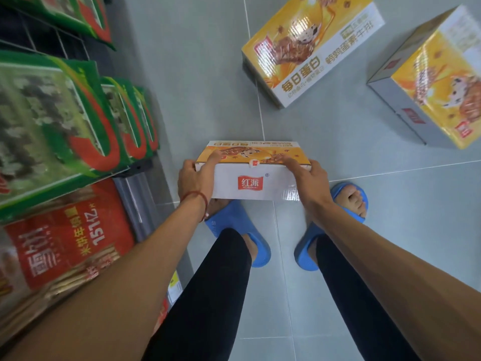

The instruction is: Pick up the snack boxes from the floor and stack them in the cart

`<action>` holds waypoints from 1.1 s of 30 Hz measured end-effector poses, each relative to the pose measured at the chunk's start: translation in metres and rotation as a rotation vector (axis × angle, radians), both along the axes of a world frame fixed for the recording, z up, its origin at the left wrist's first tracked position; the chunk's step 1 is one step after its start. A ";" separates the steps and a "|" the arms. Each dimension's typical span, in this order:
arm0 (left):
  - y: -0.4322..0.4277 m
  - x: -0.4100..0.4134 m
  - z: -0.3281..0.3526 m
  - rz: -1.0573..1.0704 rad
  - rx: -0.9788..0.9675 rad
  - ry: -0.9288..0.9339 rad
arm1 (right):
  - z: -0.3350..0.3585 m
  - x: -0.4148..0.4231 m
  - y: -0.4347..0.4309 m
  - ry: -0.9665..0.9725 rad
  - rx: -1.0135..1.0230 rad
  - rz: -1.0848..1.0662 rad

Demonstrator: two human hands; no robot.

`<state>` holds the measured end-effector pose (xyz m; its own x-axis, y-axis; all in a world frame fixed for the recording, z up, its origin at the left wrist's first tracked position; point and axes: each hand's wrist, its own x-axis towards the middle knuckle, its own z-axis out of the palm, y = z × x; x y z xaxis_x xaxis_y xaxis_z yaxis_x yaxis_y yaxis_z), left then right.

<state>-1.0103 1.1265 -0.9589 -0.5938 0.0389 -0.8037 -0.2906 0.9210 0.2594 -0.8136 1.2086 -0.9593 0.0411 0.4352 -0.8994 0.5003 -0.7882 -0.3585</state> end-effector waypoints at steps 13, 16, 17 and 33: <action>0.019 0.013 0.021 0.073 0.085 -0.152 | 0.006 0.017 0.002 0.111 0.022 -0.088; 0.021 0.027 0.063 0.062 0.089 -0.169 | 0.047 0.034 0.005 0.125 0.019 -0.097; 0.022 0.033 0.077 0.047 0.095 -0.175 | 0.065 0.041 0.007 0.118 0.015 -0.107; 0.051 0.116 0.370 -0.232 0.230 -0.177 | 0.386 0.141 0.020 0.166 0.080 -0.242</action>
